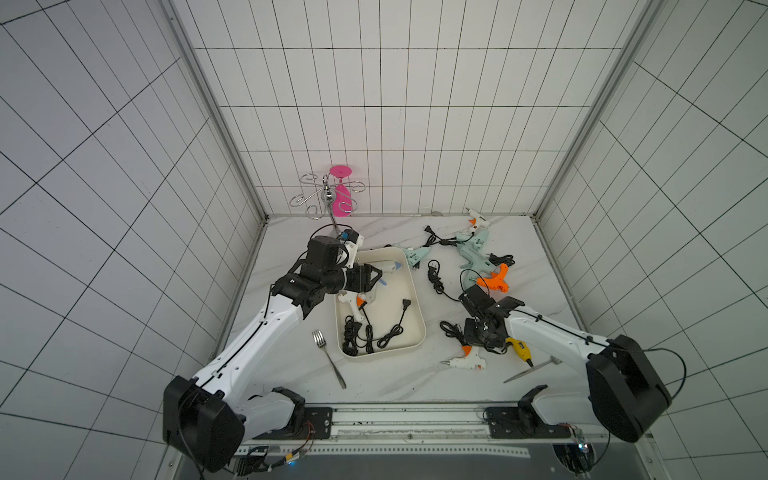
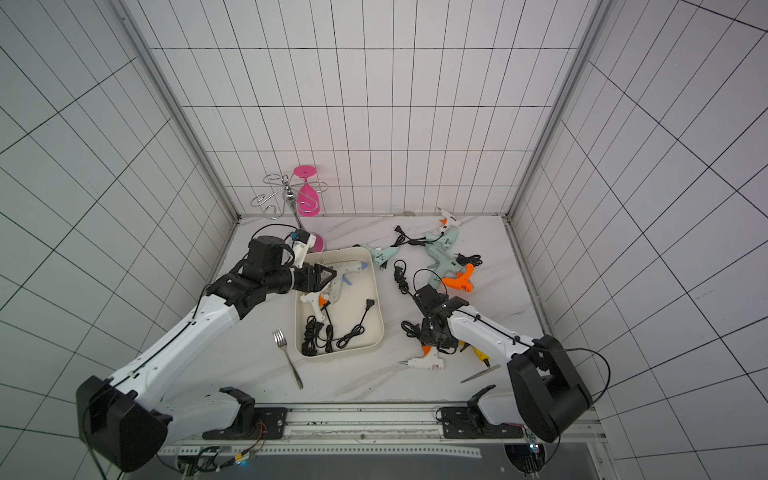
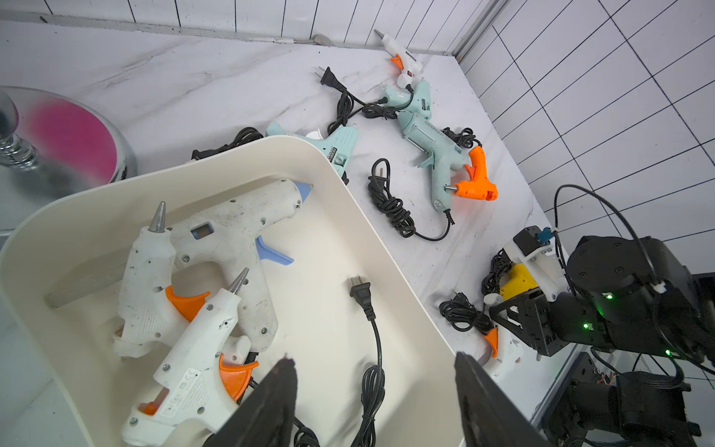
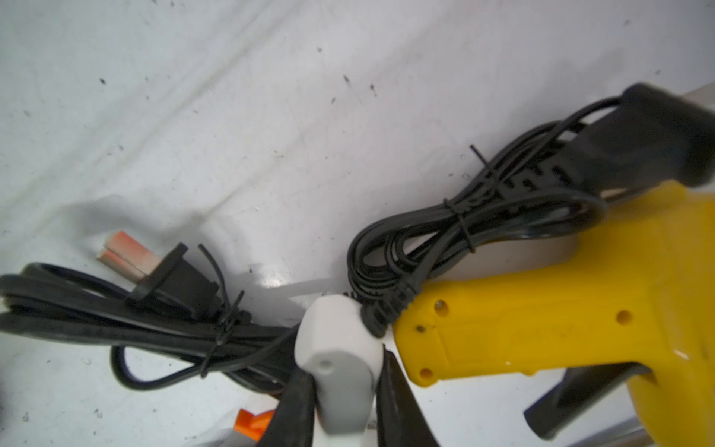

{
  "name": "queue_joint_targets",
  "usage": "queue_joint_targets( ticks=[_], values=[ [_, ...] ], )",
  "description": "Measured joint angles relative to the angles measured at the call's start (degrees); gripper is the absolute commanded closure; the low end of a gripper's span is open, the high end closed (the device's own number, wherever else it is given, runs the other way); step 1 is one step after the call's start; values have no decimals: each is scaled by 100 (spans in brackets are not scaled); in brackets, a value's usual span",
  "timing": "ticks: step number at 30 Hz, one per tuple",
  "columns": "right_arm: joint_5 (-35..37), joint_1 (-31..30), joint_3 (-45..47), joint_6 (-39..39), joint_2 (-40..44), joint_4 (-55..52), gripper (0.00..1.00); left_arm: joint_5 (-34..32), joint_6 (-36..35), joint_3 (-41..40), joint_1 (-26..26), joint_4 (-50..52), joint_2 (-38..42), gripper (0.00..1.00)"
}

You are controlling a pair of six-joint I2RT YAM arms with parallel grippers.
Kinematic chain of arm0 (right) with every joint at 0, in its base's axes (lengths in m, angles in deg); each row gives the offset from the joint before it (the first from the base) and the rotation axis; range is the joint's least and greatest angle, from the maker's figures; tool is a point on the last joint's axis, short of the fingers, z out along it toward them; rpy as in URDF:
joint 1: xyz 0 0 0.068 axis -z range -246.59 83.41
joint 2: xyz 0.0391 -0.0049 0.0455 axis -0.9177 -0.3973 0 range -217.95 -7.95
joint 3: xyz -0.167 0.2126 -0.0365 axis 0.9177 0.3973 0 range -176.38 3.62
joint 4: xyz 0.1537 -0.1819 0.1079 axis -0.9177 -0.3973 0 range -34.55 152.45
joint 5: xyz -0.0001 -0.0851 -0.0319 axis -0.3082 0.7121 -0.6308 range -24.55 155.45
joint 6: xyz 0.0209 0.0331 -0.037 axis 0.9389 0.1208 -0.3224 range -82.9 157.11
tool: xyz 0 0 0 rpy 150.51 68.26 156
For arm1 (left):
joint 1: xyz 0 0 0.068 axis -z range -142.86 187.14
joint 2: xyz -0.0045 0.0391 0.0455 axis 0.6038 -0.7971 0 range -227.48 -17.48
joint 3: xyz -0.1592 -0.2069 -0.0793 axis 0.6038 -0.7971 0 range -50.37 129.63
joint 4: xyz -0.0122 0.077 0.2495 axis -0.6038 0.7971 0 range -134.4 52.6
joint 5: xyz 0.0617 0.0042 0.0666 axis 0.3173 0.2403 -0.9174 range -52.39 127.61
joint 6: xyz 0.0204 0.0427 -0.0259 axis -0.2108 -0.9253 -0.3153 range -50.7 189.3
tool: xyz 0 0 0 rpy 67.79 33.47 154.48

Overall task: Put the hot melt glue gun into the storage box
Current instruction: Pick up the hot melt adhesive gun from the center of the board.

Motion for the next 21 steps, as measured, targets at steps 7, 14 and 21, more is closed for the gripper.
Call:
queue_joint_targets(
  ticks=[7,14,21],
  values=[
    [105,63,-710,-127,562,-404,87,212,85,0,0,-74,0,29],
    [114,304,-1709,-367,752,-518,88,365,577,-20,94,-662,72,14],
    [221,393,-2728,-461,474,-332,88,-22,780,-31,1071,-1416,212,13]
  ],
)
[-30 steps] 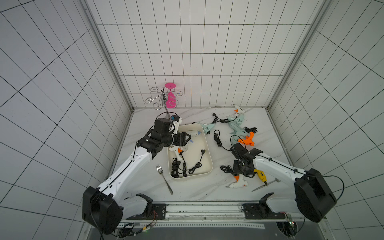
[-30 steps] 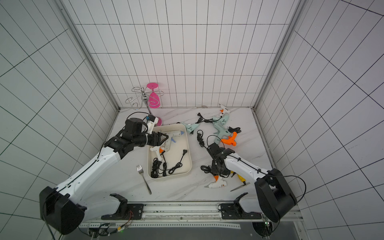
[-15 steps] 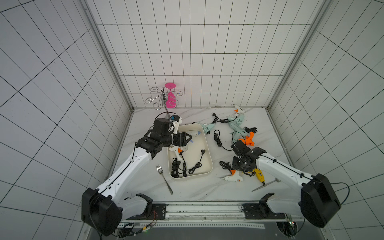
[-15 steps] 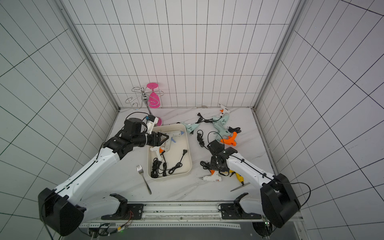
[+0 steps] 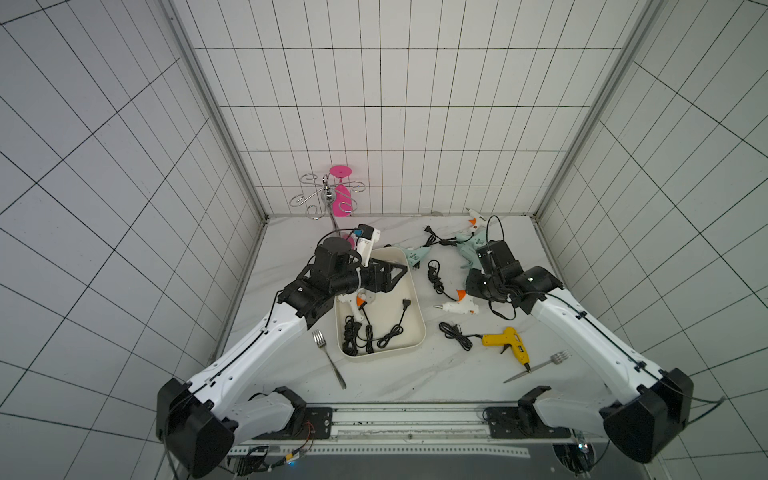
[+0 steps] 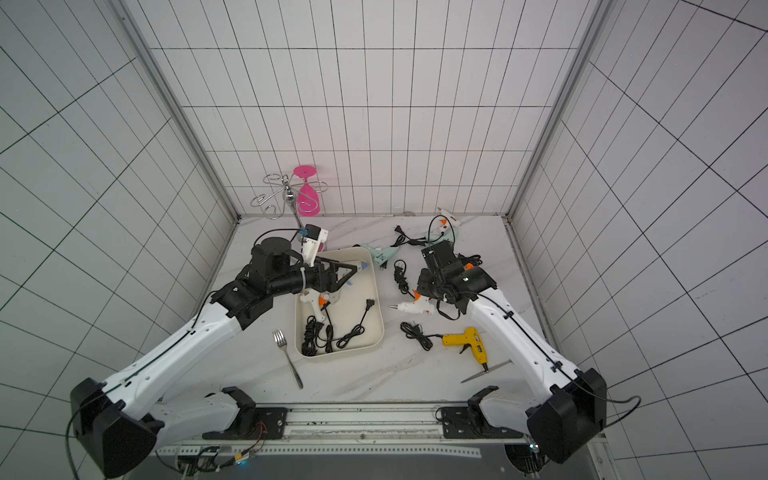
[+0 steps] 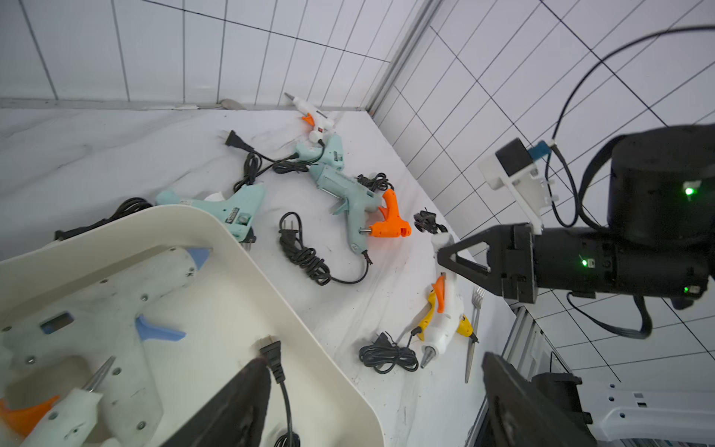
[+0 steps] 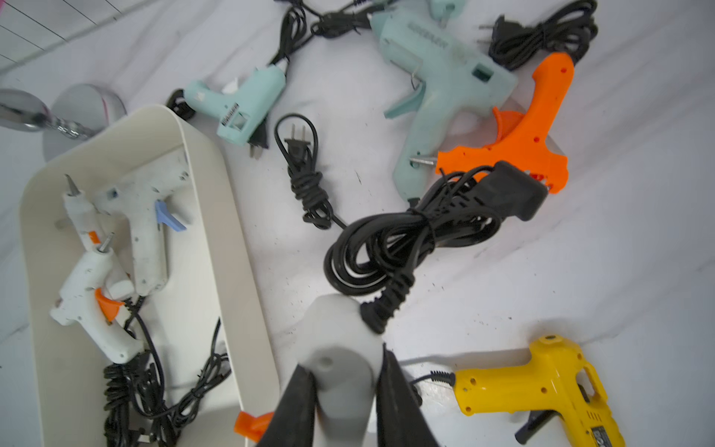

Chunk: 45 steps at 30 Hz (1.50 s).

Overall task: Put the hot melt glue gun into the storage box
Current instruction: Pick up the hot melt adhesive gun from the center of the board.

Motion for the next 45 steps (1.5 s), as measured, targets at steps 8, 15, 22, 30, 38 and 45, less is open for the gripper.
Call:
queue_joint_targets(
  ticks=[8,15,22,30,38,45],
  values=[
    [13,109,-837,50,-479,660,88,-730,407,-741,415,-1178,44,13],
    [-162,109,-850,343,-546,992,89,-1045,424,-881,997,-2087,-562,13],
    [-367,109,-848,592,-463,1209,89,-1082,420,-813,1180,-2664,-1335,14],
    [-511,107,-778,756,-249,1279,88,-1045,428,-472,1200,-3432,-1943,20],
    [-581,107,-723,841,-175,1281,88,-789,503,-293,1198,-4083,-2271,67],
    [-894,138,-621,730,-98,1414,45,-179,479,-221,1034,-4151,-2308,89]
  ],
)
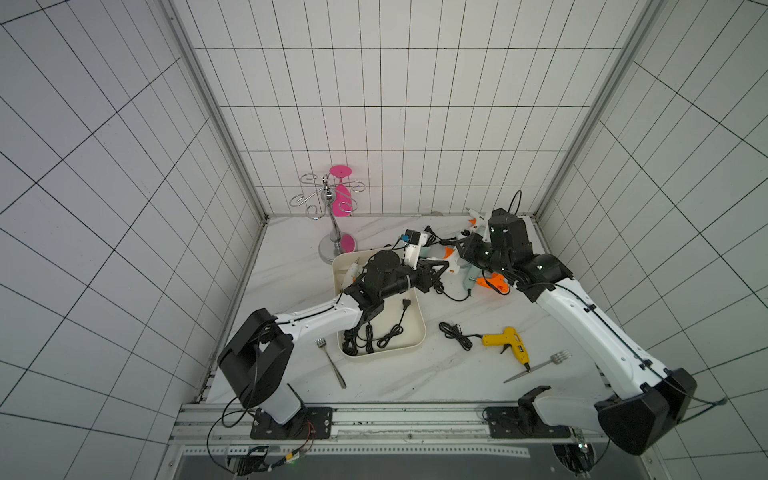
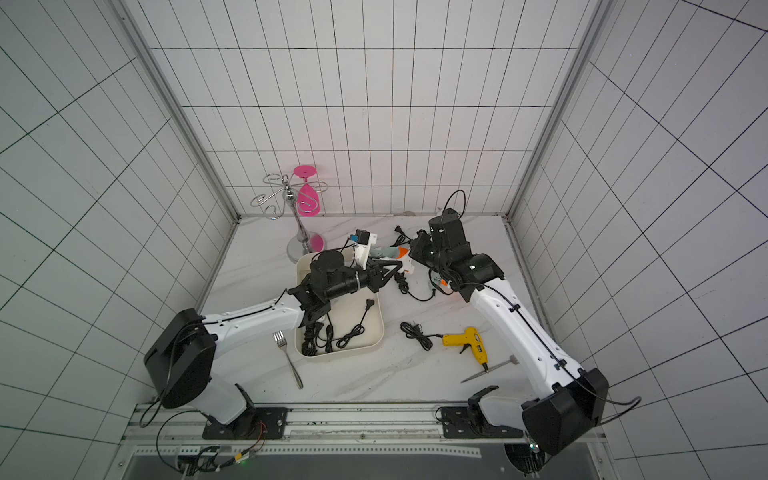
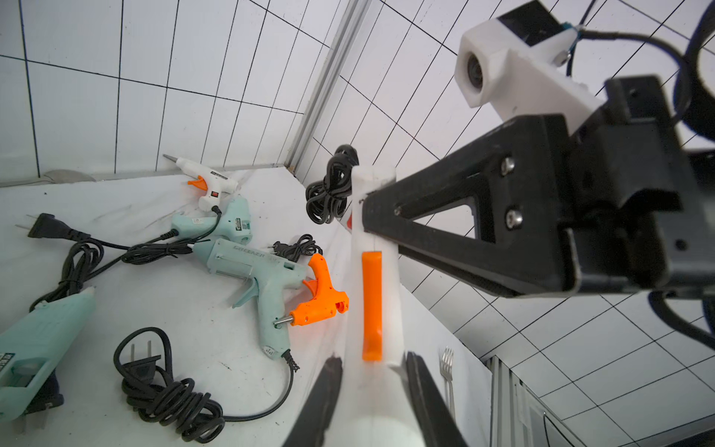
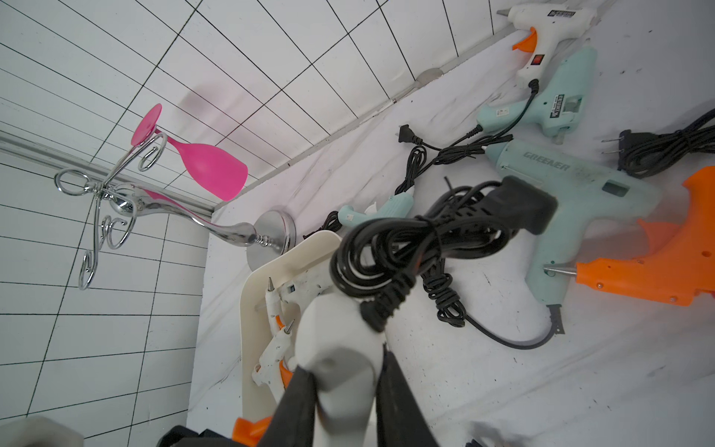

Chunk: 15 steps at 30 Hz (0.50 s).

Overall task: Put the hot melt glue gun into the storage box
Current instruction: Pick up the hot melt adhesive gun from the center of the board.

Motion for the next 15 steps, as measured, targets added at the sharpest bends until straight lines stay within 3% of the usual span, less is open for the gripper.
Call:
queue_joint_targets(
  ticks=[2,5,11,15],
  values=[
    [-153,7,4,-350,28,-4,32,293,-57,111,-127,282,24,91],
    [-243,7,2,-1309,208,-122,26,872,-166,251,-437,1016,247,91],
    [-855,-4,-46,-4144,1008,-841,26,2258,-363,675,-1469,2612,984,91],
    [-1056,-525,-79,-5652,1093,-1499,27,3088,-592,1060,-1797,3598,1276,92]
  ],
)
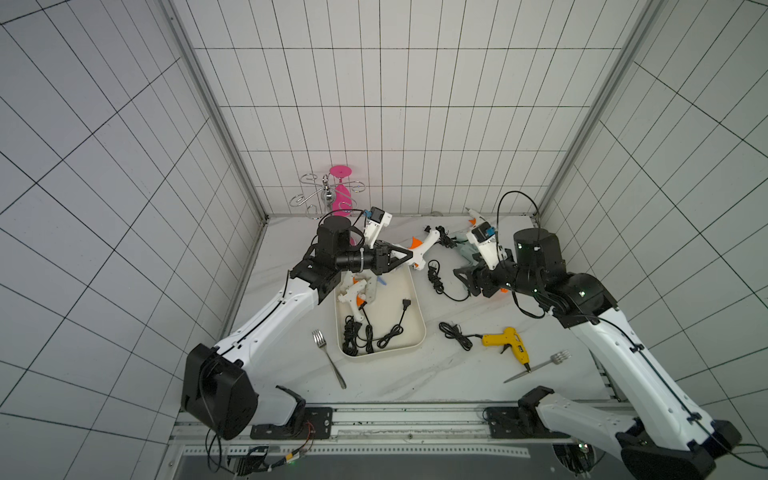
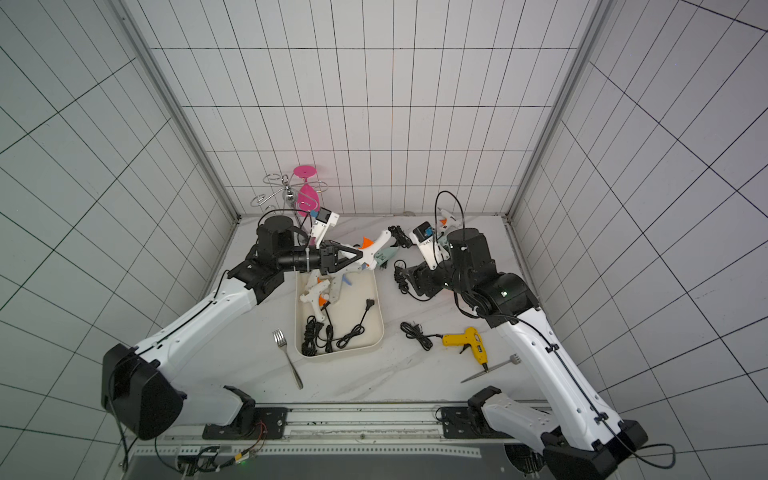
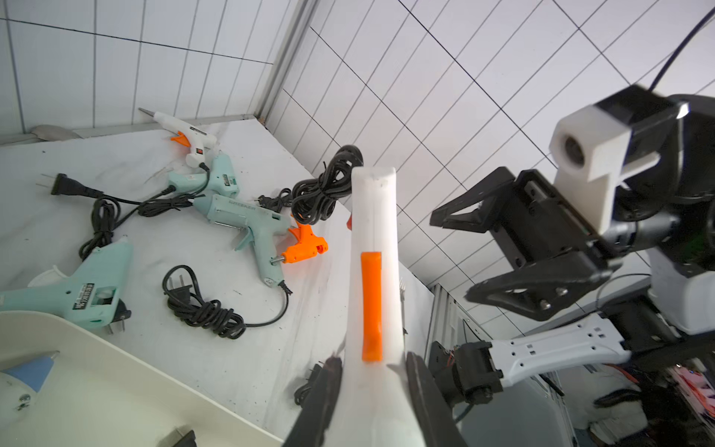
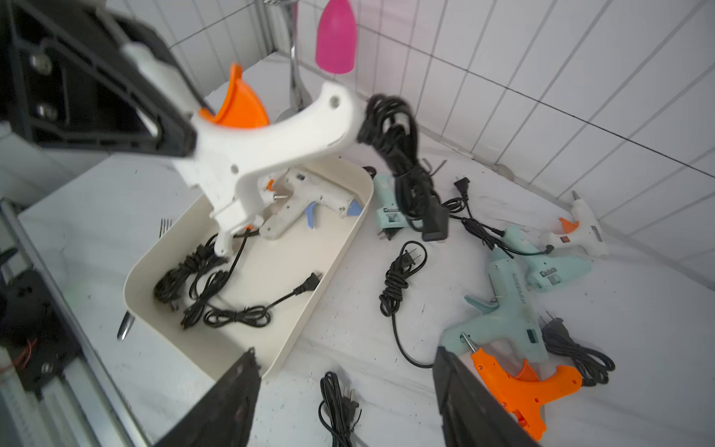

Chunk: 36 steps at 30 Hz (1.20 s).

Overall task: Put the hot melt glue gun into the storage box
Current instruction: Pick up the hot melt adhesive gun from the center of the board, then place the hot melt adhesive gun in the storage box.

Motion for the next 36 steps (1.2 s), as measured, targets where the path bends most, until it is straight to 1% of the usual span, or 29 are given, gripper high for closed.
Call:
queue_joint_targets(
  ticks=[3,6,10,13,15,18,24,28,33,36],
  values=[
    [289,-673,13,-820,-177,-256,26,396,-365,323,26,909,7,93],
    [796,-1180,15,-1497,-315,-275,26,549,-796,529,74,1836,0,94],
    [1486,-1388,15,-2170,-387,-151,26,490,-1268,634,94,2734,-2,95],
    [1744,-1392,20,-2485,-385,-2,26,363,-1552,697,111,3252,-63,95],
    [1759,-1392,42,-2625,-389,90,27,310,-1700,719,162,3510,-118,96],
    [1668,-1397,42,-2763,-474,138,32,238,-1875,804,243,3812,-210,96],
    [1290,-1434,39,-2885,-903,103,40,219,-2114,1003,282,4111,-319,97],
    [1213,-1462,42,-2946,-1014,118,42,223,-2221,1123,284,4229,-407,97],
    [1327,-1604,129,-3053,-997,433,43,227,-2337,1180,323,4339,-601,97],
    [1403,-1652,243,-3115,-999,511,52,219,-2387,1202,326,4398,-688,97]
  ],
)
